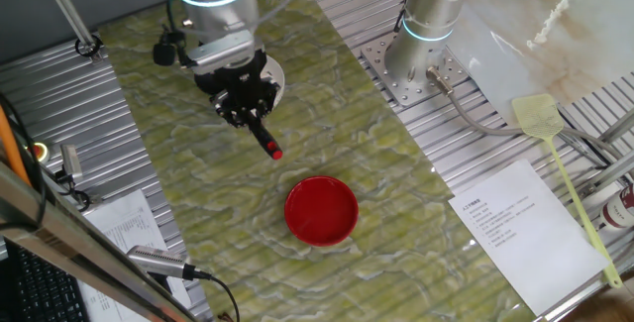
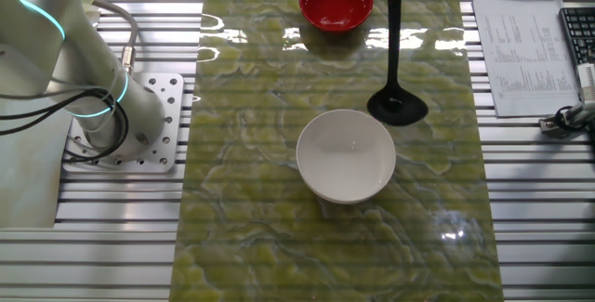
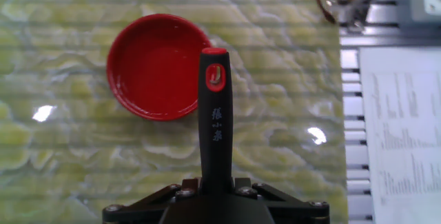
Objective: Scoop water with a large spoon from one bowl to another
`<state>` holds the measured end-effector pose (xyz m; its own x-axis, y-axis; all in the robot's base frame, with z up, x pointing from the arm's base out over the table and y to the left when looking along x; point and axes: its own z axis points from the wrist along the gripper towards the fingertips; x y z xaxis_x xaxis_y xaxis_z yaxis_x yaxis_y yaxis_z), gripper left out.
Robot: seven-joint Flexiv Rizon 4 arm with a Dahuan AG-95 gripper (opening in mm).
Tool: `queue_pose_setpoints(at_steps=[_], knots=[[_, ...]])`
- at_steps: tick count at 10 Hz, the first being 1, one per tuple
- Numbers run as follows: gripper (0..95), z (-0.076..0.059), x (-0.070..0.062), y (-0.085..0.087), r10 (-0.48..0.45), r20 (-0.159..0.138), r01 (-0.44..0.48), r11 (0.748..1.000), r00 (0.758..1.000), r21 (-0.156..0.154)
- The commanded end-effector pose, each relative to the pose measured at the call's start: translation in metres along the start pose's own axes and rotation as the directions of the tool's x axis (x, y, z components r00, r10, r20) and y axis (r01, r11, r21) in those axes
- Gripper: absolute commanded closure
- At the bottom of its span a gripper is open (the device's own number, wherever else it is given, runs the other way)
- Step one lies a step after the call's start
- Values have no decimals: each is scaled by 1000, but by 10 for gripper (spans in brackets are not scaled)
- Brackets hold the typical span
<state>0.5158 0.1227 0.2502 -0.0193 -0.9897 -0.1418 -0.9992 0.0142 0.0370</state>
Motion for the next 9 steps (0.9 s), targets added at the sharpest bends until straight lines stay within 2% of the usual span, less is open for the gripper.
queue_pose_setpoints(at_steps=[1,3,5,6,8,9], knots=[[950,3,13,8,185,-11,-184,982,983,44],[950,3,39,16,140,-17,-139,990,990,37],[950,6,60,15,70,-18,-69,997,997,37],[950,8,64,15,58,-17,-57,998,998,37],[950,14,81,12,31,5,-32,999,999,36],[950,18,84,11,25,35,-27,999,999,35]])
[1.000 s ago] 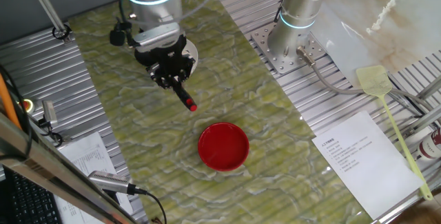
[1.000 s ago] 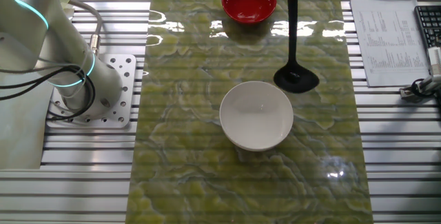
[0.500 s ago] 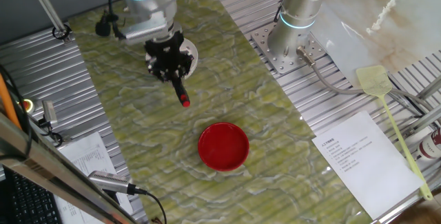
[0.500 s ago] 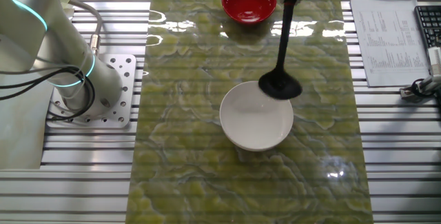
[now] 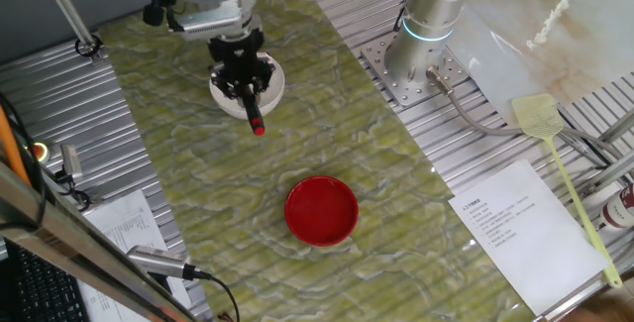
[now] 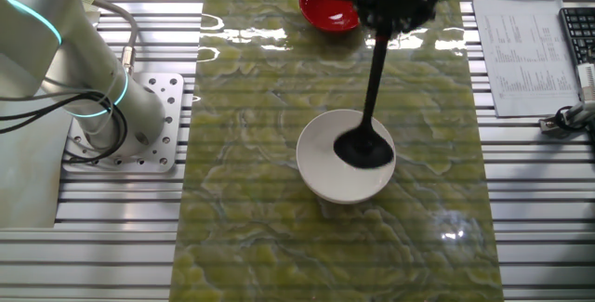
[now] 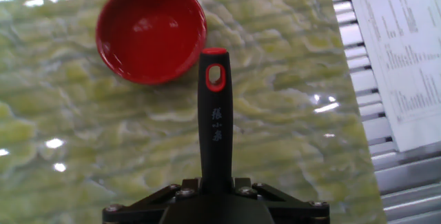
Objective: Scoop water with a large spoon from one bowl to another
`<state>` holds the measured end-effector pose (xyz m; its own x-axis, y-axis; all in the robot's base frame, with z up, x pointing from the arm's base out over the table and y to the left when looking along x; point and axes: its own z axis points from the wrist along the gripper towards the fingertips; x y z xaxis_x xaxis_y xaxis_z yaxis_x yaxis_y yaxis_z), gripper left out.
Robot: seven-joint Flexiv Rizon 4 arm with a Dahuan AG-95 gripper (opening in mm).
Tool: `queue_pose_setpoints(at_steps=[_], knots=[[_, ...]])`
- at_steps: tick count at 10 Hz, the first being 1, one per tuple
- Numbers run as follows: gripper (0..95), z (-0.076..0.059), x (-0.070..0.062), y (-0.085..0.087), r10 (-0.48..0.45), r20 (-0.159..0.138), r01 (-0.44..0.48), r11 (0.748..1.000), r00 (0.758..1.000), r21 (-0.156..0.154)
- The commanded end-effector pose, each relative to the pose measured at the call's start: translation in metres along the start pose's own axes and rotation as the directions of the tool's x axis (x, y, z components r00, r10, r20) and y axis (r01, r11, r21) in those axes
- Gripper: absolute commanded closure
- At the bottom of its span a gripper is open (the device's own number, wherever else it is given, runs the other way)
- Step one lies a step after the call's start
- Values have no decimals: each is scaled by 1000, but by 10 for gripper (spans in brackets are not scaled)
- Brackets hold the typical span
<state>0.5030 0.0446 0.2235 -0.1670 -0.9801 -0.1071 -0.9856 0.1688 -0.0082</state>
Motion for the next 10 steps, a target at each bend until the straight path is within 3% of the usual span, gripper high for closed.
queue_pose_setpoints(at_steps=[1,6,10], knots=[[950,5,2,0,-120,86,123,992,989,-27],[950,23,-10,14,-144,123,147,989,982,-16],[950,25,-9,18,-148,103,151,988,984,-18]])
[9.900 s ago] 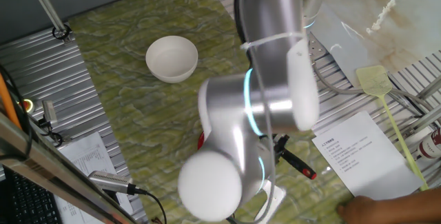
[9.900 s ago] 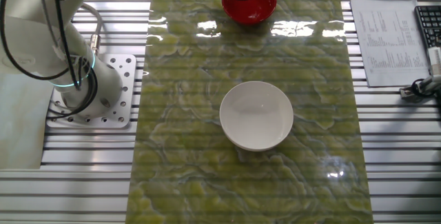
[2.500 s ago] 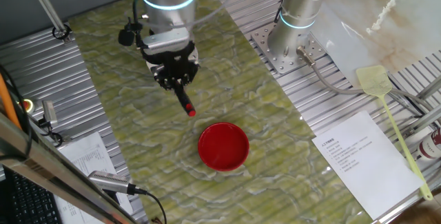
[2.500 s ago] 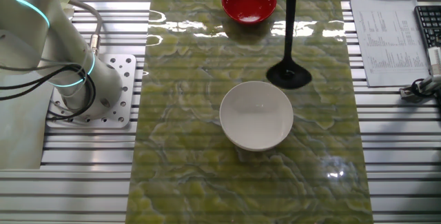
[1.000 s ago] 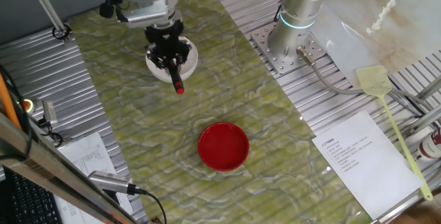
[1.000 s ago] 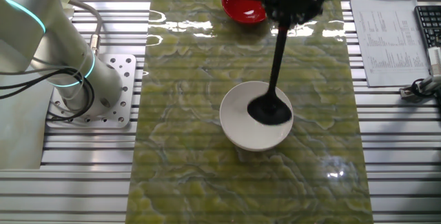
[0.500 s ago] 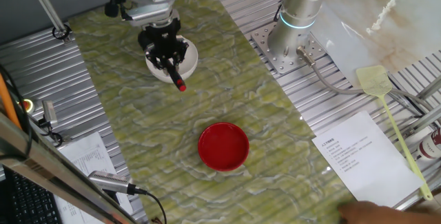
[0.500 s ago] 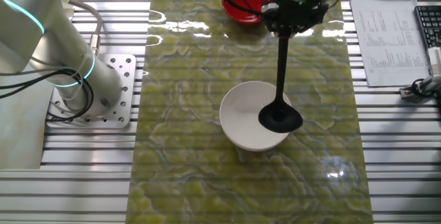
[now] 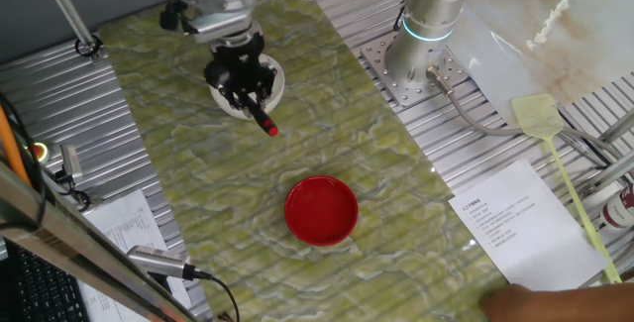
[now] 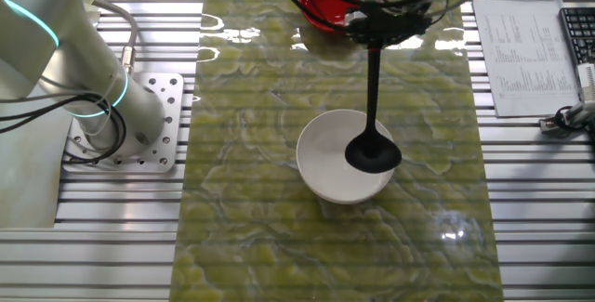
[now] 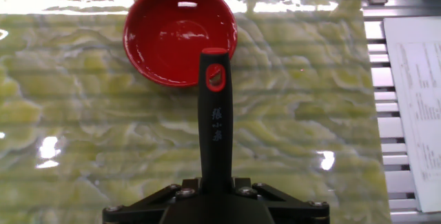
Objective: Scoop water with a large spoon from one bowl to another
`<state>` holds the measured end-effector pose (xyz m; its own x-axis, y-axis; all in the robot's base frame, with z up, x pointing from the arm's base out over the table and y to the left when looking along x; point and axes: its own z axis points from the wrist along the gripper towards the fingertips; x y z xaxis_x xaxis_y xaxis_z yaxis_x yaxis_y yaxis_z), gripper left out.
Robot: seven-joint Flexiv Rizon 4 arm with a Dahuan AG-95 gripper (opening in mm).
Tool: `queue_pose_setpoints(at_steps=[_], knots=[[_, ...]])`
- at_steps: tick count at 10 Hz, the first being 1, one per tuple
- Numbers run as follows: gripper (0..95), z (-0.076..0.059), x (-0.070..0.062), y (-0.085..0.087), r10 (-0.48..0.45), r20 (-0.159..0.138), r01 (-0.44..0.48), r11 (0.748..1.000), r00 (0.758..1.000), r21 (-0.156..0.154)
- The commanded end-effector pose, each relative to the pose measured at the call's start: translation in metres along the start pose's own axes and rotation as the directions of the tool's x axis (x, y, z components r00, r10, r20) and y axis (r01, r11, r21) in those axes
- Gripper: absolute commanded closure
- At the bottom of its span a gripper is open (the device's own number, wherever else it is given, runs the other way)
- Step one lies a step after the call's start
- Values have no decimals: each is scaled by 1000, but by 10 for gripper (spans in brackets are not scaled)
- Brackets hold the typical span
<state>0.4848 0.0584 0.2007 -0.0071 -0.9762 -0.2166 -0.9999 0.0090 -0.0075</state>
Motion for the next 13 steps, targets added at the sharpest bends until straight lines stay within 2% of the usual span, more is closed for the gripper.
queue_pose_setpoints(at_steps=[1,3,7,8,13], knots=[[950,2,1,-2,8,-8,-8,1000,1000,3],[950,10,4,0,24,-6,-24,1000,1000,6],[950,13,11,0,23,-4,-23,1000,1000,7],[950,15,15,3,32,10,-32,999,999,7],[950,24,24,19,45,11,-45,999,999,19]])
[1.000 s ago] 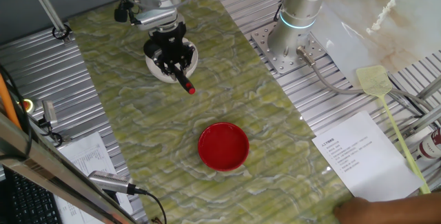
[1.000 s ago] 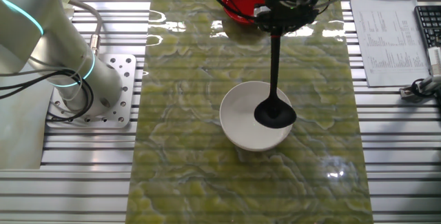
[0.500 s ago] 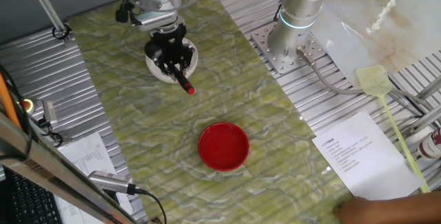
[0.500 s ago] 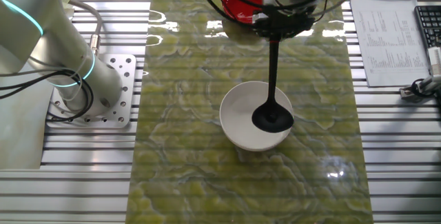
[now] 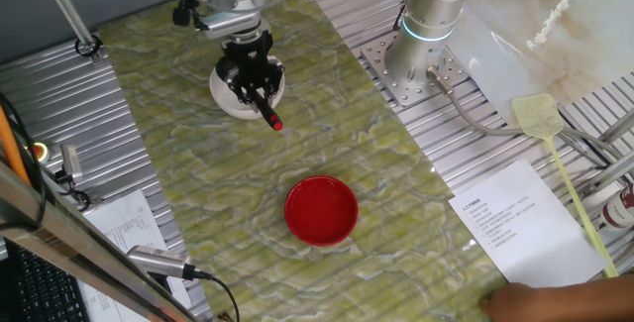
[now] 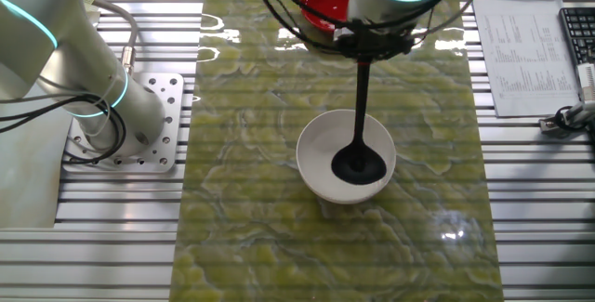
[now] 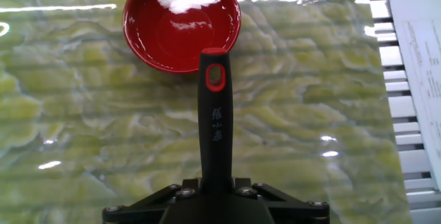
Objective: Scoop water with a large spoon from one bowl to another
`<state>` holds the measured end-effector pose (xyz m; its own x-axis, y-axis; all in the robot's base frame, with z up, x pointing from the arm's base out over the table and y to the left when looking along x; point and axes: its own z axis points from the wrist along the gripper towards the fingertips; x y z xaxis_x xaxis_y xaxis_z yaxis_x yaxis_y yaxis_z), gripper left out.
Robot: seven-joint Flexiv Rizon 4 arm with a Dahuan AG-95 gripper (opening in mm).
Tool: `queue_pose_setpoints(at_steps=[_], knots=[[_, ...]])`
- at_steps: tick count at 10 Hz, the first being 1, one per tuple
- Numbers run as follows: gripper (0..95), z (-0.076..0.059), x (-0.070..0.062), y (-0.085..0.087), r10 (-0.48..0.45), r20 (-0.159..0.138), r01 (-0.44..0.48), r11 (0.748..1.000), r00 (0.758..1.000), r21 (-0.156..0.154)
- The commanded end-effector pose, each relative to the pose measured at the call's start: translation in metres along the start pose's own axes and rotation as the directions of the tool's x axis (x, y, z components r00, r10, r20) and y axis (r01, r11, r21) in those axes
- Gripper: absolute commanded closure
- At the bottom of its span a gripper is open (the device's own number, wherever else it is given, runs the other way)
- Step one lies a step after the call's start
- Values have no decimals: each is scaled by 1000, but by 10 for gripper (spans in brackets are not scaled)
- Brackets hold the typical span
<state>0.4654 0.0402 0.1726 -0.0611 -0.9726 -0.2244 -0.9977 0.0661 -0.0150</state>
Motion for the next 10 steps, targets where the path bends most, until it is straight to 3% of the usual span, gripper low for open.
queue_pose_setpoints(at_steps=[1,10], knots=[[950,4,1,0,-18,5,18,1000,1000,5],[950,17,5,4,-8,-2,8,998,1000,55]])
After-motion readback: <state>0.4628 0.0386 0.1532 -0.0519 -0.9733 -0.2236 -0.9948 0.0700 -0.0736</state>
